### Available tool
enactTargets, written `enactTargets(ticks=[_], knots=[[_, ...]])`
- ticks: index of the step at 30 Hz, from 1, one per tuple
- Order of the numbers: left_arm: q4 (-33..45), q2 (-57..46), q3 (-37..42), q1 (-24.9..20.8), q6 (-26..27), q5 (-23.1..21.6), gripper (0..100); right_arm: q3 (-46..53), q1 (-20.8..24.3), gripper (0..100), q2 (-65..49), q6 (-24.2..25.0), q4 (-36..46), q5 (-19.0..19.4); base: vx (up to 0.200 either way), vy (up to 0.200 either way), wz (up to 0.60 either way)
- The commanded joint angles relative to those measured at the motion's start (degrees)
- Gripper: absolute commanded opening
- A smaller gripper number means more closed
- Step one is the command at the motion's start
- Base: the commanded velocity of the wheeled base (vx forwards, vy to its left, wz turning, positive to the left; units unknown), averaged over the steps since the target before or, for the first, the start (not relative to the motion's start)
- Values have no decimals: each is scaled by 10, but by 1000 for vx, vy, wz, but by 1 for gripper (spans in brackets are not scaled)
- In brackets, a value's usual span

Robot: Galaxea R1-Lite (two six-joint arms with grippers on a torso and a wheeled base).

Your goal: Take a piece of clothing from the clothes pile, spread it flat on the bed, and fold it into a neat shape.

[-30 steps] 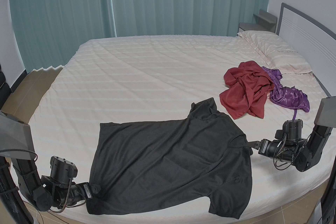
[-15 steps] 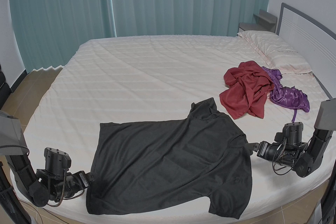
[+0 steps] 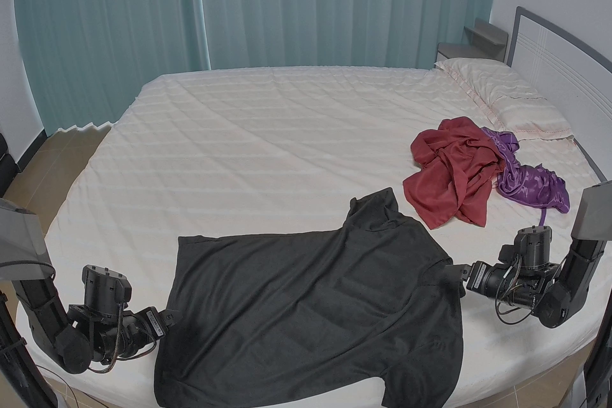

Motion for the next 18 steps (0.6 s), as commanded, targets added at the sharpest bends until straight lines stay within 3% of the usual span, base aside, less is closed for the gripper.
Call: enactTargets(ticks=[1, 12, 18], knots=[[0, 13, -6, 0, 0, 1, 100, 0, 0, 100, 1, 0, 0, 0, 0, 0, 0], [0, 20, -13, 3, -2, 0, 100, 4, 3, 100, 1, 0, 0, 0, 0, 0, 0], [0, 21, -15, 8, -2, 0, 100, 4, 4, 100, 1, 0, 0, 0, 0, 200, 0]])
